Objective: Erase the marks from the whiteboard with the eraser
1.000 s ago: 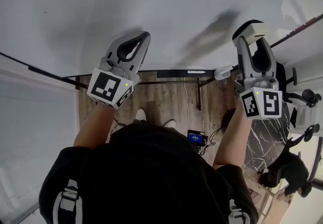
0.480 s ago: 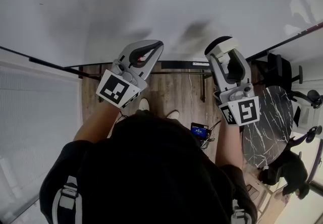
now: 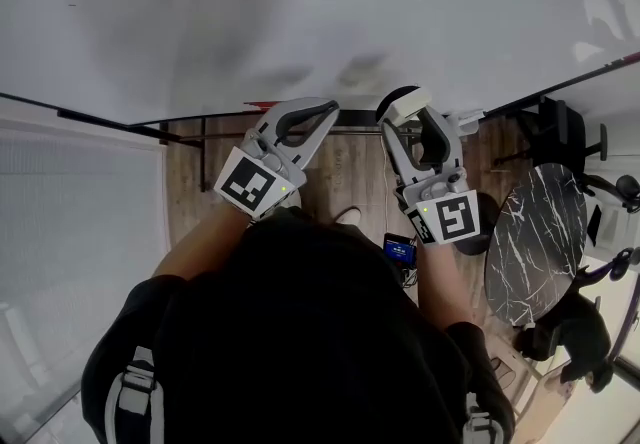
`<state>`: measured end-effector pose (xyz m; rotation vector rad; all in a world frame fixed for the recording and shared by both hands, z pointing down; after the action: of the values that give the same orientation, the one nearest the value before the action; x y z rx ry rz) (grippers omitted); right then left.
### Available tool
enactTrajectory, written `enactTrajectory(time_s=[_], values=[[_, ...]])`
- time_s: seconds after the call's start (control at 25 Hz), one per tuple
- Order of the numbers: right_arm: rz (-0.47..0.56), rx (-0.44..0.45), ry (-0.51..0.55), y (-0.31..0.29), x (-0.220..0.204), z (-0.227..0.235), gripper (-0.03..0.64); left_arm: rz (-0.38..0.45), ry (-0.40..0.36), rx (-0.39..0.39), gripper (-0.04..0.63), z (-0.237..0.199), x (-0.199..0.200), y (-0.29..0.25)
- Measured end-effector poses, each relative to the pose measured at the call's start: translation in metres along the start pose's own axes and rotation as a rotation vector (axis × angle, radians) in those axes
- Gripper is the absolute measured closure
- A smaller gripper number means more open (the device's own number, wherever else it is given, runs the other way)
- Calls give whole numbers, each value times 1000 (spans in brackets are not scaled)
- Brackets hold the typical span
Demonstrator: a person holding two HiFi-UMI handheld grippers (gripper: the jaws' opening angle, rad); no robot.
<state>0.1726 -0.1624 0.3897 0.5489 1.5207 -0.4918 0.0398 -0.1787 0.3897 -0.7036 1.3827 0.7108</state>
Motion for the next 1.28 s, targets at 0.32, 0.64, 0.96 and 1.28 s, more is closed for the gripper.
enactTrajectory(time_s=[0.32,0.64,0.96,1.28], values=[[-5,-8,-30,3,-9,-5,395,1,1,-25,589,10,-5,1],[-10,-8,-39,6,-13,-13,395,-1,7,-26,589,12,-7,6],[-13,-10,-44,9,-16,-18,395,2,11,-25,589,13,-7,10],[-17,-9,-49,11,-19,-20,396,-3,21,-12,589,11,-9,13]])
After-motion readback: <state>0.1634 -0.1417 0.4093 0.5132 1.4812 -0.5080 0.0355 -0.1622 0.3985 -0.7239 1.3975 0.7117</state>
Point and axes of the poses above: the fingertips, and each gripper's own axes: y backward along the fingers, z to its right, x out of its top, the point moved 3 cm from there along y, backward along the fingers, and after that the axes turned 5 degrees about x, right-handed, at the moved point
